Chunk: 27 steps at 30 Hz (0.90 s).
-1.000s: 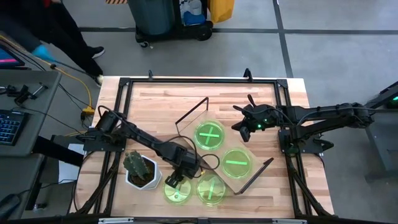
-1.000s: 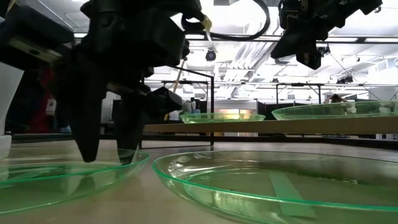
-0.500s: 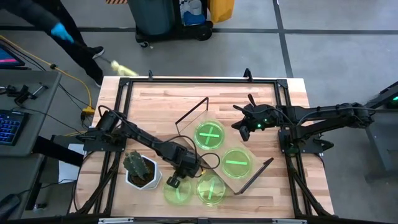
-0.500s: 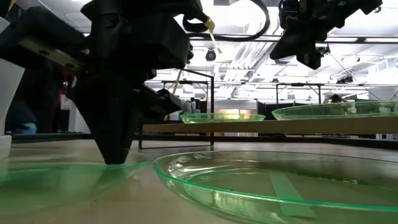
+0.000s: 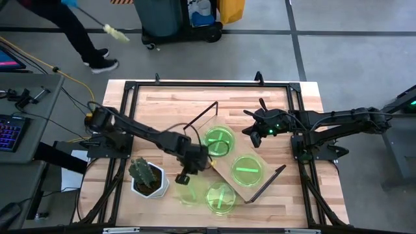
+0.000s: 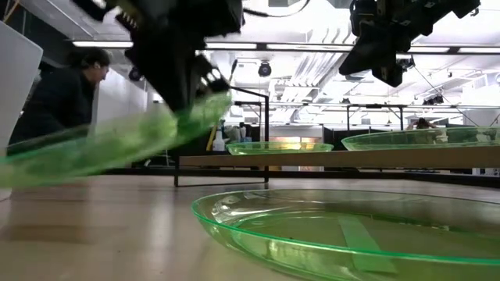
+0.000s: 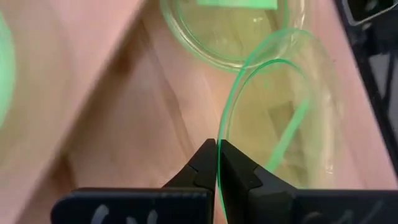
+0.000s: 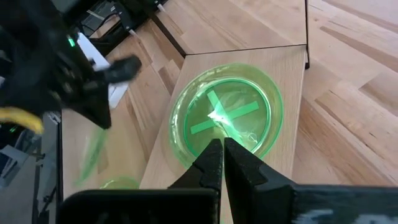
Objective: Place and stack plates onto a shelf
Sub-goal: Stack the left transparent green plate on top of the right transparent green plate on the shelf
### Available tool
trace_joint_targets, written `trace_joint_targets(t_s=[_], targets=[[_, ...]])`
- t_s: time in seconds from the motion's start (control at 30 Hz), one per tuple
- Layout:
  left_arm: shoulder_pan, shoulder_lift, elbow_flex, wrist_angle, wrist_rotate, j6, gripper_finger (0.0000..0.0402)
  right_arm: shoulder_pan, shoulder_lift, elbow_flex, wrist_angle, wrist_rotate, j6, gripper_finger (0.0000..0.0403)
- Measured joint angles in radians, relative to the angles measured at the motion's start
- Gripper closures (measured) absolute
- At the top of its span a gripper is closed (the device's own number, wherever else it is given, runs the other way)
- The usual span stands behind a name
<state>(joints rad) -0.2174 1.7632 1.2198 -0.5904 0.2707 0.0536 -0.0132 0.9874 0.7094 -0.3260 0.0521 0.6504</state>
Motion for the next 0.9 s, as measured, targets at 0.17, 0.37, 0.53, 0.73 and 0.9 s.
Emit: trace_joint_targets(t_s=[0.17, 0.37, 0.53, 0.73, 0.9], targets=[[0.032, -0.105, 0.0, -0.024, -0.002, -0.044, 0.0401, 0.0, 0.0, 0.0, -0.002, 0.0, -0.001, 0.0402], [0.036, -0.185, 0.018, 0.047, -0.117, -0.212, 0.0401, 0.0, -0.002, 0.0, -0.005, 0.0, -0.004, 0.0402], [0.019, -0.137, 0.098, 0.144, -0.286, -0.348, 0.0401, -0.014, -0.017, 0.025, -0.016, 0.019, -0.022, 0.0402], [0.023, 0.02, 0.198, 0.204, -0.423, -0.502, 0.0401, -0.081, -0.053, 0.143, -0.142, 0.079, -0.117, 0.0402], [0.029, 0.159, 0.29, 0.25, -0.491, -0.601, 0.0401, -0.133, -0.068, 0.264, -0.263, 0.137, -0.187, 0.0402]])
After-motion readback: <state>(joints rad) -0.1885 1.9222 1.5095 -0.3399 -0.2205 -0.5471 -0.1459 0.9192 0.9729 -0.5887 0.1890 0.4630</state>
